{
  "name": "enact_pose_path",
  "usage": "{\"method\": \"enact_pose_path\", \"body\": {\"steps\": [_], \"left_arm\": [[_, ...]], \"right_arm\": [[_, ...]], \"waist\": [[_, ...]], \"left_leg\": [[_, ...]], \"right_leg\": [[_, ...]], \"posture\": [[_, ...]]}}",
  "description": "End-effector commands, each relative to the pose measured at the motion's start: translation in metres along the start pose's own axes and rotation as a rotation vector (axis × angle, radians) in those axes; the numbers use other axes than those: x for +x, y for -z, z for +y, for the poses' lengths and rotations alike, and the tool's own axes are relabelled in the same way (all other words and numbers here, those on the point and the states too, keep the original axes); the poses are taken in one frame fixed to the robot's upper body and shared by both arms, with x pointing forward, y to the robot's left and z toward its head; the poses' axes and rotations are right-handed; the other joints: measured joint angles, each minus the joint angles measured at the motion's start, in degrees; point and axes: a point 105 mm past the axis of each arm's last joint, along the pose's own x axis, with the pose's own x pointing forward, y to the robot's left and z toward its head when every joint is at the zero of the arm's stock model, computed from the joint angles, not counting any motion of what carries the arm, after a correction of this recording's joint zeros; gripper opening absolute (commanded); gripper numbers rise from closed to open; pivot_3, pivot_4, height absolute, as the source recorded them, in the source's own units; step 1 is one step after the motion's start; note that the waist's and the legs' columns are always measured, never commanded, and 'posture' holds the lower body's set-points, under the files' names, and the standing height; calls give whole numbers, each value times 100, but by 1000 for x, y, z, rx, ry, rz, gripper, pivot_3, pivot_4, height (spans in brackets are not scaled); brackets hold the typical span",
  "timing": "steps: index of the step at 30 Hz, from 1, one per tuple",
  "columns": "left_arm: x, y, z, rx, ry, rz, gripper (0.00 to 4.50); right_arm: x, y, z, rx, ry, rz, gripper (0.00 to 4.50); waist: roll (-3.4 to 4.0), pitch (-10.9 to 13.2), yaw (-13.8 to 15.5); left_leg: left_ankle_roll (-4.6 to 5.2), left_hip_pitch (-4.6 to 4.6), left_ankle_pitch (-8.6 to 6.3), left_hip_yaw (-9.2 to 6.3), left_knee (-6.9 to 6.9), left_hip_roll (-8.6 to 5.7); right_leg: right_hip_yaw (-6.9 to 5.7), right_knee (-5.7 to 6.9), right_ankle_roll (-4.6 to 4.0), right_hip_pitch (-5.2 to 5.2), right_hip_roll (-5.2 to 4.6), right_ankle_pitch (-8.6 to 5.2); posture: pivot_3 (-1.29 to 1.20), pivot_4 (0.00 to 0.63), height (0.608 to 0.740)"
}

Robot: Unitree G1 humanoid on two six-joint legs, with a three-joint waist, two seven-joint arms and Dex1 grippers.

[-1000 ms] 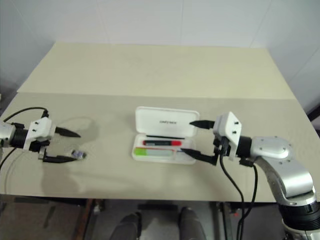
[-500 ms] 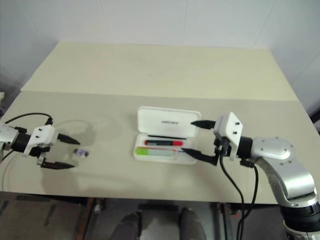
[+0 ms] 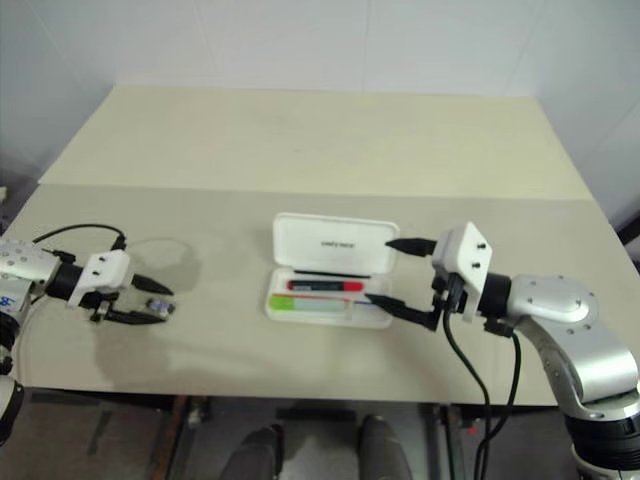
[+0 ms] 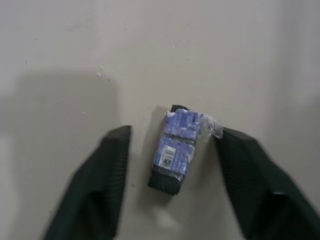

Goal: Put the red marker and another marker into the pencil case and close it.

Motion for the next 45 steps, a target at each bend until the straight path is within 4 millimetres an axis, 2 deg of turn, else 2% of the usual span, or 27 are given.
{"method": "enact_pose_path", "body": {"steps": [1, 4, 12, 26, 35, 45], "left_arm": [[-8, -1, -9, 8, 91, 11, 1199], [-8, -5, -6, 18, 53, -42, 306], [-14, -46, 24, 45, -197, -357, 298], [-1, -85, 7, 66, -167, -443, 298], [37, -132, 5, 45, -105, -553, 298], [84, -159, 0, 24, -22, -606, 298]], "right_arm": [[-4, -11, -1, -42, 15, -20, 4500], [-3, -11, -1, -41, 14, -20, 4500], [0, -8, 3, -29, 11, -26, 4500], [4, 1, 8, -4, -7, -27, 4500], [-13, 1, 14, -11, -5, -1, 4500], [-34, -4, 11, -42, 69, 60, 4500]], "waist": [[0, 0, 1], [0, 0, 3], [0, 0, 1], [0, 0, 13], [0, 0, 6], [-1, -1, 13]], "left_leg": [[0, 0, 1, 0, 1, 0], [1, 1, 2, -1, 3, 0], [2, -4, 2, -2, 0, 0], [0, 1, 3, -4, 5, -1], [0, -1, 3, -6, 4, -1], [1, 3, 4, -7, 8, -4]], "right_leg": [[0, 1, 0, 1, 0, 0], [0, 2, 0, 1, 0, 0], [0, -1, 2, 0, 0, 1], [0, 6, 1, 5, 0, 0], [0, 3, 2, 4, 0, 0], [0, 1, 2, 10, 0, 0]], "posture": [[0, 150, 740], [0, 150, 740], [0, 150, 740], [0, 150, 740], [0, 150, 740], [0, 150, 740]]}}
